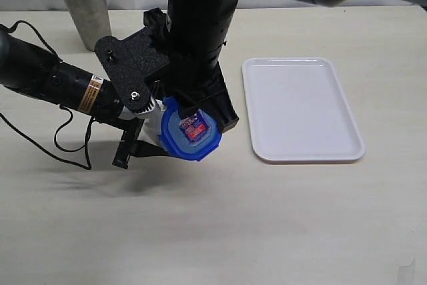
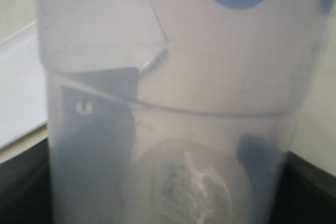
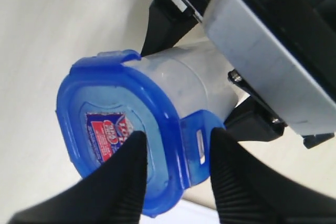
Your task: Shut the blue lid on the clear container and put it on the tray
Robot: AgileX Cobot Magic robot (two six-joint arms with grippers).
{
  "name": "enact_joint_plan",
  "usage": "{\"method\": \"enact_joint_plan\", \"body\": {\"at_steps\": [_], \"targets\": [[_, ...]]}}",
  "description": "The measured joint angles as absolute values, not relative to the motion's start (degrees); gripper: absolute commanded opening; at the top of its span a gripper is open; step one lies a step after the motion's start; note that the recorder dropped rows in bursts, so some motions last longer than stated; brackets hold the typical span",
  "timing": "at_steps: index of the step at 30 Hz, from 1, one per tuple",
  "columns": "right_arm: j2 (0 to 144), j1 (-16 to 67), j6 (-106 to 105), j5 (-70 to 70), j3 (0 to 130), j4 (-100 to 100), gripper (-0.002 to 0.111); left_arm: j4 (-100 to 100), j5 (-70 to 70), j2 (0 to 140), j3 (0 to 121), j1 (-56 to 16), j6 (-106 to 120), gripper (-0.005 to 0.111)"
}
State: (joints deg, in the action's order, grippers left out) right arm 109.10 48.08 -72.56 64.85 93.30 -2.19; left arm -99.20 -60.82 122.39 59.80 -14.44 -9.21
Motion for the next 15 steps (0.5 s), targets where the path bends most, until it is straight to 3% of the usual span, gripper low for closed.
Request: {"method": "enact_joint_plan", "body": {"at_steps": [15], "targets": [[110.8,48.5,-72.9,67.3,93.4,-3.1,0.008,-100.1,-60.3,122.8,59.8,-14.4,-8.8,0.000]]}}
